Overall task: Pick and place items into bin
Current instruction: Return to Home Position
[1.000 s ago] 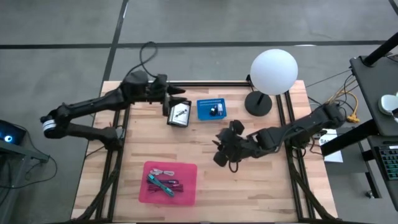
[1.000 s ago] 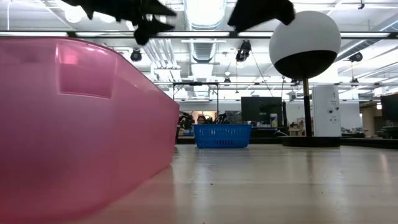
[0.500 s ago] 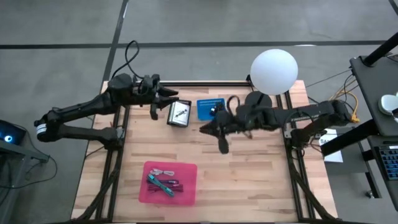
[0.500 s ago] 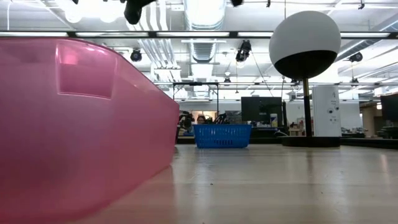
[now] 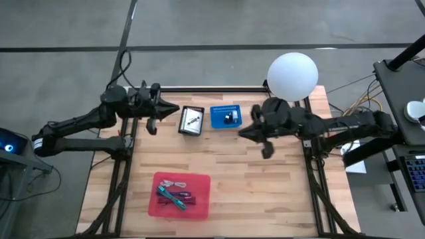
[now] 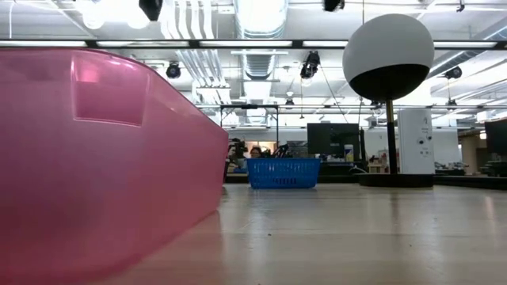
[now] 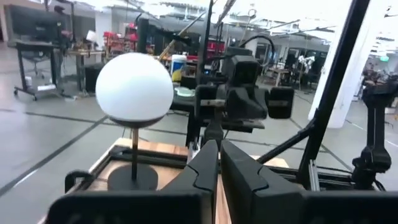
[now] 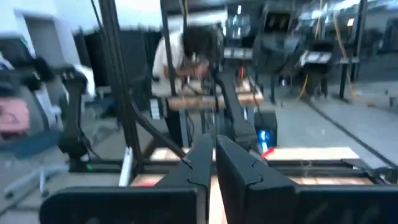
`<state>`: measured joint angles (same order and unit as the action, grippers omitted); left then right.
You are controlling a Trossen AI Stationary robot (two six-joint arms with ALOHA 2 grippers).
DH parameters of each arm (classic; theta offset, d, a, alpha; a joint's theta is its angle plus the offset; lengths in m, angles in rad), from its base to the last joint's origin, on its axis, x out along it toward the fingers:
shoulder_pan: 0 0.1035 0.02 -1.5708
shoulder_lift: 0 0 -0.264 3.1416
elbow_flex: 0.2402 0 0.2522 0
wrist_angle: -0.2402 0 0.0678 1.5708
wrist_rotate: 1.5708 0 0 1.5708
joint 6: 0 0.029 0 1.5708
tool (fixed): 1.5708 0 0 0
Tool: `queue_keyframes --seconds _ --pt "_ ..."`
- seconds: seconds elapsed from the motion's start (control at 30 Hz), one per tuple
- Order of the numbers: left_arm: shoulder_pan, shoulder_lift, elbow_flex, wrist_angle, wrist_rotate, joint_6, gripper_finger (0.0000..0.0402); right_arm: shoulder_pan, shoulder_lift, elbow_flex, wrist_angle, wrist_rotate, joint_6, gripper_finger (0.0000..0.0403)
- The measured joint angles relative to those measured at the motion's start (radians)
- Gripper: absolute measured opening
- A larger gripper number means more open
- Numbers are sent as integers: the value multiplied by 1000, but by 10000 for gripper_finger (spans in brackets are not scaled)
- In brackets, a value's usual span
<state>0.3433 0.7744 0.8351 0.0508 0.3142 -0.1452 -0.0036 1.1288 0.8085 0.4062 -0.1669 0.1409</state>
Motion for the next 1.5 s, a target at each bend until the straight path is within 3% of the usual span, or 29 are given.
queue_keyframes --seconds 0.17,0.37,0.6,0.8,0.93,1.03,1.2,1.5 --pt "0 -59 -162 190 -43 -55 1 -2 -175 -239 55 10 56 10" --pt "0 -111 -369 467 -28 -14 0 -1 -377 -436 50 11 58 10" --pt "0 -198 -519 500 -9 -14 0 -2 -640 -590 -7 41 -26 11" --pt "-1 -263 -572 516 -9 -4 0 -1 -822 -682 -21 44 -44 11" --pt "-4 -322 -608 508 -16 0 0 -1 -934 -723 -76 110 -47 11" --pt "-8 -347 -633 507 -73 -5 0 -1 -995 -752 -126 166 -36 11" --pt "-78 -336 -636 509 -156 -5 0 -1 -1037 -780 -126 172 5 11" --pt "-351 -265 -659 508 -400 68 0 -1 -1036 -780 -123 166 122 11"
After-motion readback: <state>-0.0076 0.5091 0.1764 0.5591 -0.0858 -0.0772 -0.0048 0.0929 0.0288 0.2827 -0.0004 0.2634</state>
